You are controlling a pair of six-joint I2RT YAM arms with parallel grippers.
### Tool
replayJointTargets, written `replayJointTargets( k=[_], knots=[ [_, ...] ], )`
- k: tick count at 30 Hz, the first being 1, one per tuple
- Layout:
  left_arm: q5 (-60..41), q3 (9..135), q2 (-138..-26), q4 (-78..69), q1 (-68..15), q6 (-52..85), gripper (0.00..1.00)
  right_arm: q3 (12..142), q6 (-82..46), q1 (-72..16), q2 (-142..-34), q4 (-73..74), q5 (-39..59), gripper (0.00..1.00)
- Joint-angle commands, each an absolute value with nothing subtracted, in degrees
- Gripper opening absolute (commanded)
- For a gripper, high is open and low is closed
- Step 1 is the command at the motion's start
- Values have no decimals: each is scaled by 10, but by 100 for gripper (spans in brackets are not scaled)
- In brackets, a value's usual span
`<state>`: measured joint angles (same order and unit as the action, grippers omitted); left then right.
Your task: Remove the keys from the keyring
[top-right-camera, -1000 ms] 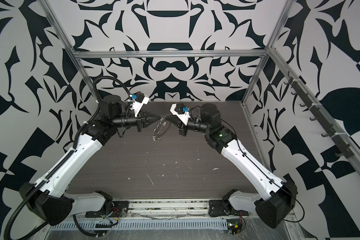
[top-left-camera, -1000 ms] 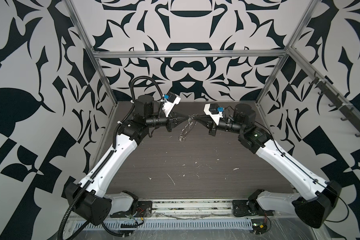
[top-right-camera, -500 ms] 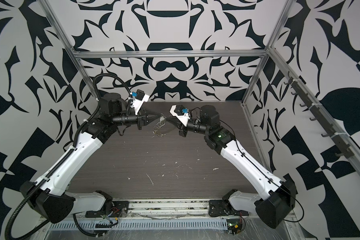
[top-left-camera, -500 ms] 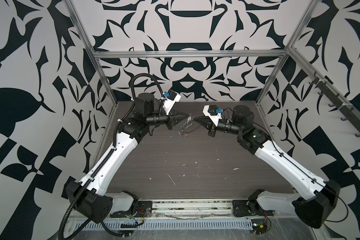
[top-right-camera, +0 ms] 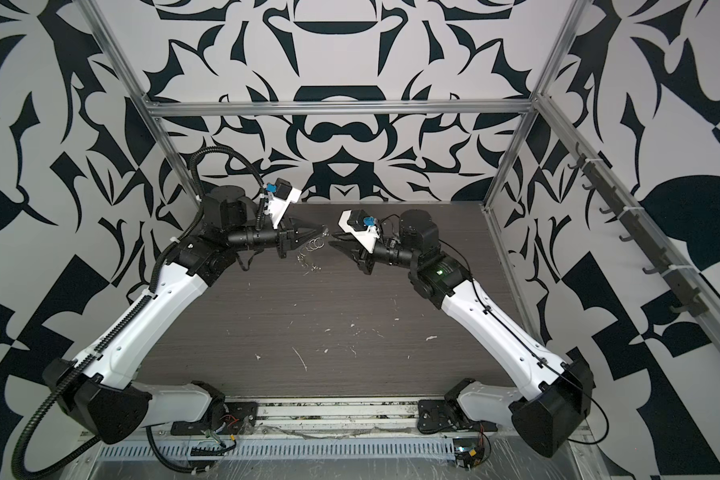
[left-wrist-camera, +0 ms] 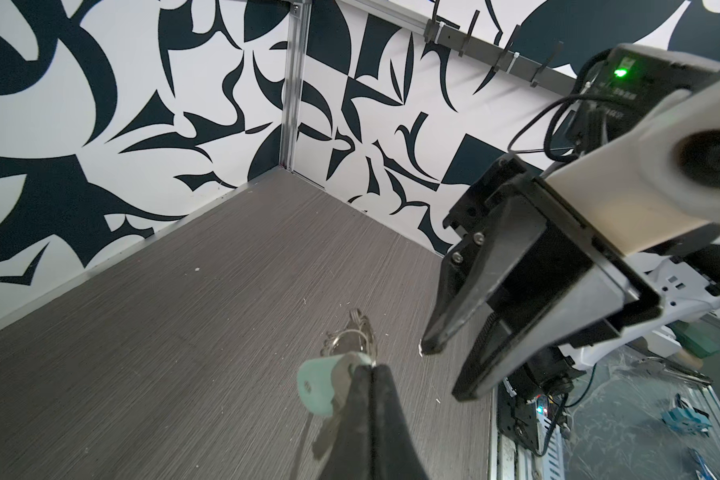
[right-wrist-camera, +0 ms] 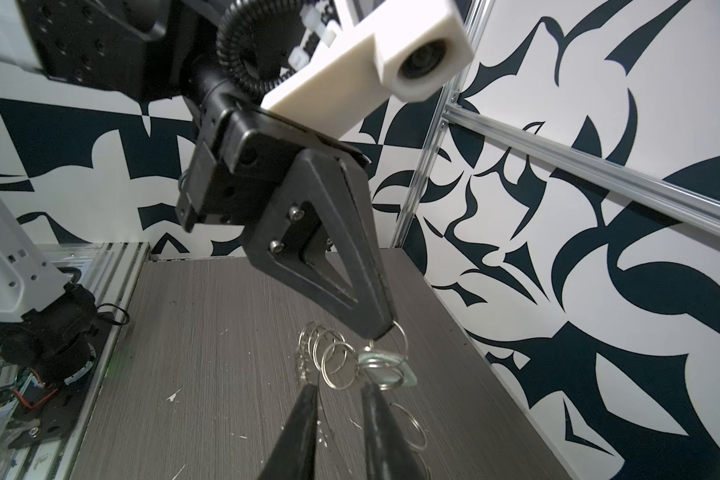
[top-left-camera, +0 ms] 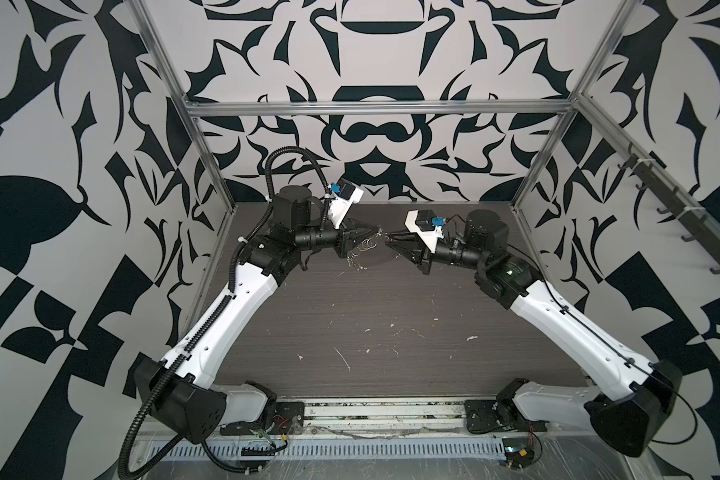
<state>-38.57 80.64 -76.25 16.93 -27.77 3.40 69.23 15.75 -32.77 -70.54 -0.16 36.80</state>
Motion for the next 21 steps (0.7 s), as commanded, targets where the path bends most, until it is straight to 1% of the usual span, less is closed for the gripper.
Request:
replayJointTargets(
  k=[1, 8, 12, 14, 16, 21],
  knots=[
    [-364, 823, -759, 155, -283, 43, 0, 718, 121, -331, -695, 13, 337, 24],
    [-301, 817, -763, 157, -294, 72, 0, 690, 64, -337, -685, 37, 265, 28],
    [-290, 810, -762, 148, -300, 84, 0, 673, 49, -349, -684, 49, 238, 32],
    [-283, 809, -763, 148, -305, 85, 0, 671, 44, -358, -689, 49, 227, 36],
    [-277, 810, -763, 148, -309, 84, 0, 668, 42, -367, -693, 52, 218, 38],
    [-271, 810, -764, 148, -315, 86, 0, 660, 41, -379, -701, 70, 208, 40]
  ],
)
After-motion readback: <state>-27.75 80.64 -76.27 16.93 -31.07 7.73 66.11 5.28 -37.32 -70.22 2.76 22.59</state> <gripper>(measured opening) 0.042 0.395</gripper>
